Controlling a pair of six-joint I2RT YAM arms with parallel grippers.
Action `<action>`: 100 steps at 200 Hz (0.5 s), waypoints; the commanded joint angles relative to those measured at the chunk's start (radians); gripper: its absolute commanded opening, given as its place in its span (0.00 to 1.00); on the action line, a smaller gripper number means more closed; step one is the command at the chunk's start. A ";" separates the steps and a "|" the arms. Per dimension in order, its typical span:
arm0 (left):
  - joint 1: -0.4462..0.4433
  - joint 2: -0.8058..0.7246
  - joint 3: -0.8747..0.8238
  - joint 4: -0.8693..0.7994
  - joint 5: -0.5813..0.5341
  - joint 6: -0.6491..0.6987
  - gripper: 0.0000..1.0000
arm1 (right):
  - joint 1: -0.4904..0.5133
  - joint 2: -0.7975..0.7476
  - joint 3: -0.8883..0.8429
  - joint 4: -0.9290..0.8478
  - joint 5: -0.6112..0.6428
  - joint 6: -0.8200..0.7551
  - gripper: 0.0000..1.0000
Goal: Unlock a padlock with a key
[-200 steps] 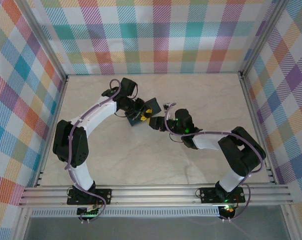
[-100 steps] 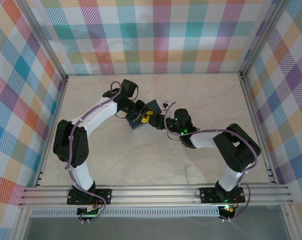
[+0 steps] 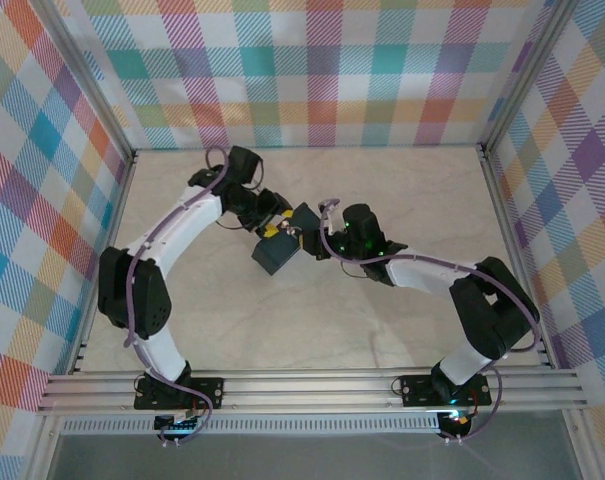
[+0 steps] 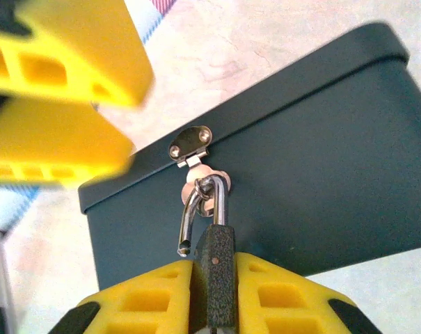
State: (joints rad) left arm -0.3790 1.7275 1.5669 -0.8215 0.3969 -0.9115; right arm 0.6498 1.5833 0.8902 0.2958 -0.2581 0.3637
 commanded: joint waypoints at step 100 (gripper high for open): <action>0.009 0.040 -0.166 0.081 0.082 0.219 0.45 | 0.106 0.001 0.221 -0.462 0.301 -0.891 0.02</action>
State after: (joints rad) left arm -0.3504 1.7546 1.4322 -0.8150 0.4023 -0.6861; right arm 0.7269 1.5700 1.0946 -0.1715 -0.0639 -0.3252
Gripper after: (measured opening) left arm 0.454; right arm 0.170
